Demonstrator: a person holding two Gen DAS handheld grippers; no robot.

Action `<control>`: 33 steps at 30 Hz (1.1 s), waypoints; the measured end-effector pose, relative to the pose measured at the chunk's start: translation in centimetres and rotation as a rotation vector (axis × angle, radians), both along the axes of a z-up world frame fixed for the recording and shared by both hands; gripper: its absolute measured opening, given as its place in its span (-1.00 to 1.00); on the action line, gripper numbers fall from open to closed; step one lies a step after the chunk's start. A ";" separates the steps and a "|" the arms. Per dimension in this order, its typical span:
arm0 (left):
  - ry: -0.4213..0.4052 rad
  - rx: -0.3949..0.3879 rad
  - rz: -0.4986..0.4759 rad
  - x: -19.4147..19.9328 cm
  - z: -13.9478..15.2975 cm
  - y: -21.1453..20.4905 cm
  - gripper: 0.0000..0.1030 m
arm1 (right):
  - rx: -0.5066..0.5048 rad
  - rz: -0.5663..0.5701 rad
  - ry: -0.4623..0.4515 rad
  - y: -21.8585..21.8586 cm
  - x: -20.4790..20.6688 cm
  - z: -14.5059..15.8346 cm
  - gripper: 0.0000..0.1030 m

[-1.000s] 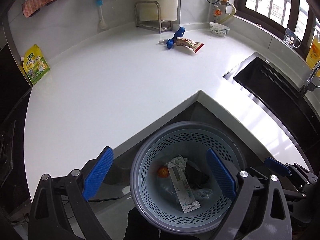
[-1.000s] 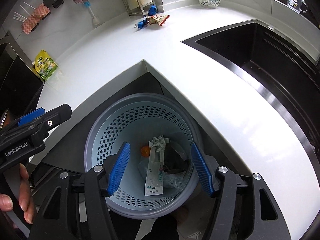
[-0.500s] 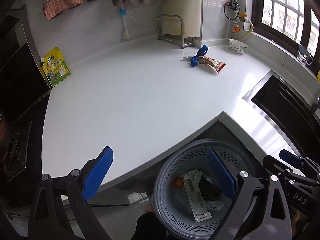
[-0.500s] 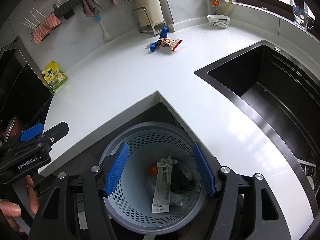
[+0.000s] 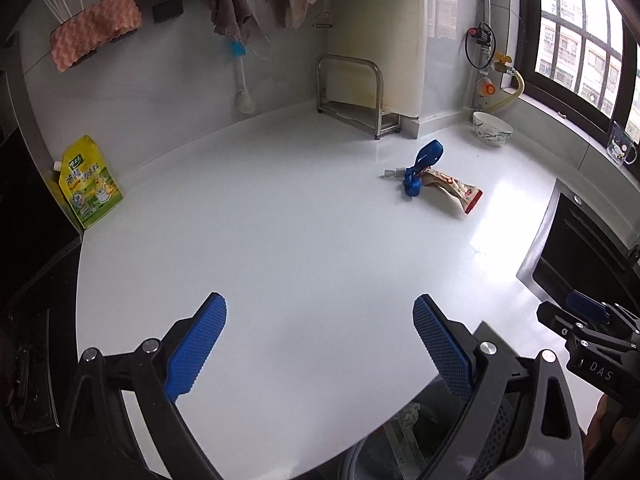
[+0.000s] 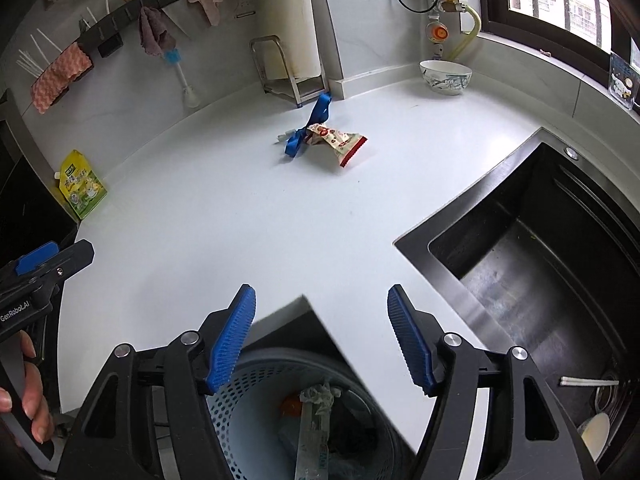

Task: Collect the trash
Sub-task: 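Move both tools toward the blue lanyard and snack wrapper, then grasp the red-white snack wrapper with the right tool while the left tool grasps the blue lanyard clip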

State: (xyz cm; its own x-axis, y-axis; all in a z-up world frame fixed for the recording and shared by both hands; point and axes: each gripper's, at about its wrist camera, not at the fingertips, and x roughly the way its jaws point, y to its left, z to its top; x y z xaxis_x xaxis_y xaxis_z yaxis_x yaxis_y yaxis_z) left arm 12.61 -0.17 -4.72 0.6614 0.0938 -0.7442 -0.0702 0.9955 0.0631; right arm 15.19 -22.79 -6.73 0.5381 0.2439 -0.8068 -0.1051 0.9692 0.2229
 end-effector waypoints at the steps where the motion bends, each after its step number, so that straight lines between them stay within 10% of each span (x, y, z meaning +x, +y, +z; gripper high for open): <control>1: -0.008 0.006 -0.003 1.2 0.0 0.0 0.80 | -0.005 -0.006 -0.003 0.0 1.1 0.0 0.27; 16: 0.017 -0.019 -0.158 16.1 -3.6 -1.7 0.81 | -0.107 0.049 -0.058 0.6 15.3 -2.3 0.28; 33: 0.049 -0.032 -0.231 22.1 -7.9 -2.6 0.81 | -0.234 0.163 -0.049 3.3 22.0 -6.5 0.28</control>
State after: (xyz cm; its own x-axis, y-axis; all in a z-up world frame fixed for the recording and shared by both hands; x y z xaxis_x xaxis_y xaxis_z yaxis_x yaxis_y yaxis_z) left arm 34.69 -2.80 -12.64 0.6253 -0.0799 -0.7762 0.1616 0.9864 0.0286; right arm 37.23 -19.52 -13.24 0.5465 0.1405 -0.8256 -0.2688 0.9631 -0.0141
